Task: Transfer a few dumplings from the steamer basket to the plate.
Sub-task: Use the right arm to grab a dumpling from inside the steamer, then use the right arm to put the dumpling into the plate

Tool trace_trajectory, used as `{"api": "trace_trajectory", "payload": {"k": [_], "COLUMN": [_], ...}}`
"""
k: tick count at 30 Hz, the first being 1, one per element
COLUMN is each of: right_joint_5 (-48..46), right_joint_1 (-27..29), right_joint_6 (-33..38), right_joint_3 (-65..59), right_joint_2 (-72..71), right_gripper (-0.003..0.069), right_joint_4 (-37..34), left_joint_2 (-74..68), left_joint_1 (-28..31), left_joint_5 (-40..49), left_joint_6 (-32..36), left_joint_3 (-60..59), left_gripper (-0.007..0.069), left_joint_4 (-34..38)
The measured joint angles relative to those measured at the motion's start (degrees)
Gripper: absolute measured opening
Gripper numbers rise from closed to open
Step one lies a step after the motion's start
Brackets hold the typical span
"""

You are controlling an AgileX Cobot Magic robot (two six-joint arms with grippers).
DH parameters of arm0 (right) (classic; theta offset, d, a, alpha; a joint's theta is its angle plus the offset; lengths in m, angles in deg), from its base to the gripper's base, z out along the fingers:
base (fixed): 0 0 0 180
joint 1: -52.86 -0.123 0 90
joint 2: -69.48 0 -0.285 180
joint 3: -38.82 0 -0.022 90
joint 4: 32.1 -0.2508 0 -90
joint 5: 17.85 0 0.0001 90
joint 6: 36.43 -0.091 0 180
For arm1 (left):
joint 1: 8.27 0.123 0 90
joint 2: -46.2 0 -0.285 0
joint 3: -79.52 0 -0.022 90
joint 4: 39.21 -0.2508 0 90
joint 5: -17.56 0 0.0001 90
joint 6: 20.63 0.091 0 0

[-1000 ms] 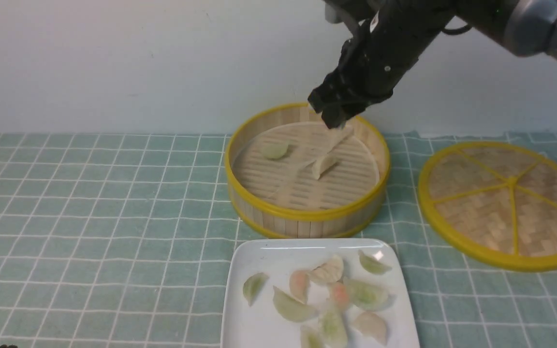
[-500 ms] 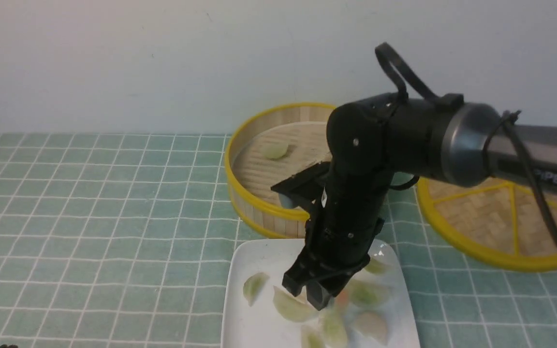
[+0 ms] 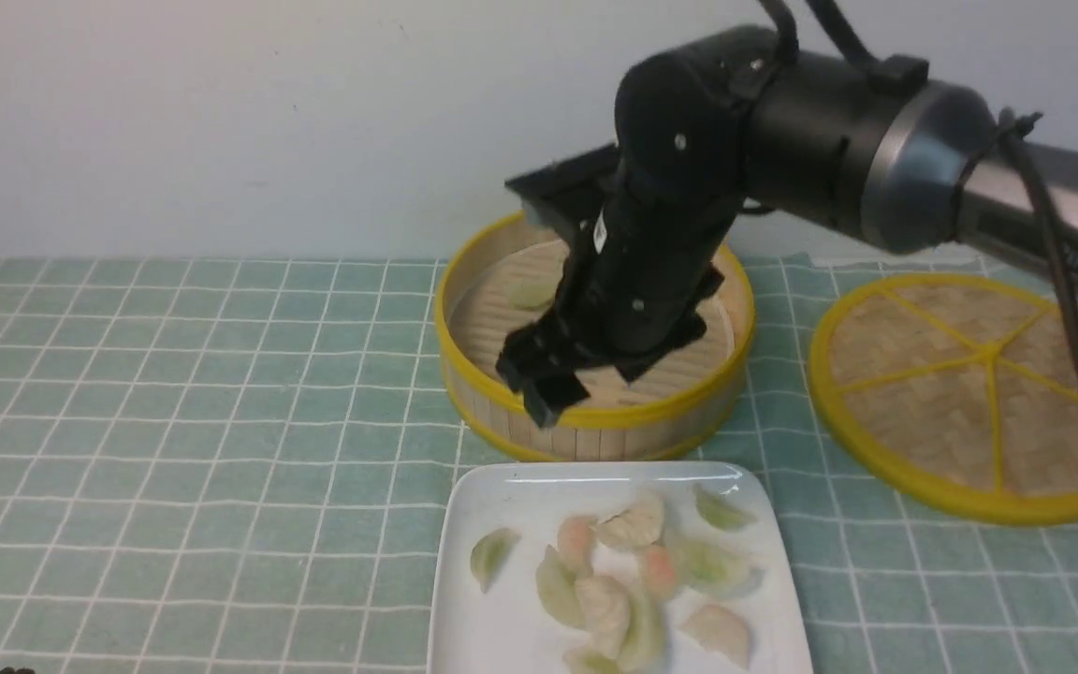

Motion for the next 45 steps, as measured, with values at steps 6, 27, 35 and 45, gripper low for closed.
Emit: {"api": "trace_trajectory", "payload": {"k": [6, 27, 35, 45], "right_joint_5": [2.44, 6.59, -0.50, -1.89], "right_joint_1": [5.74, 9.39, 9.44, 8.45], "right_joint_6": [-5.21, -7.75, -4.02, 1.74], "right_joint_3": [12.08, 22.89, 25.14, 16.64], "right_joint_2": [7.81, 27.35, 24.50, 7.09], "right_gripper": [0.0587, 0.0413, 0.0183, 0.0183], "right_joint_4": [3.13, 5.56, 5.69, -0.29], "left_joint_2": [0.00, 0.00, 0.00, 0.00], "left_joint_1": [0.00, 0.00, 0.00, 0.00], "left_joint_5": [0.00, 0.00, 0.00, 0.00], "left_joint_6": [0.00, 0.00, 0.00, 0.00], "left_joint_3": [0.00, 0.00, 0.00, 0.00], "left_gripper": [-0.0006, -0.0006, -0.0006, -0.0006], "left_joint_4": [0.00, 0.00, 0.00, 0.00]}}
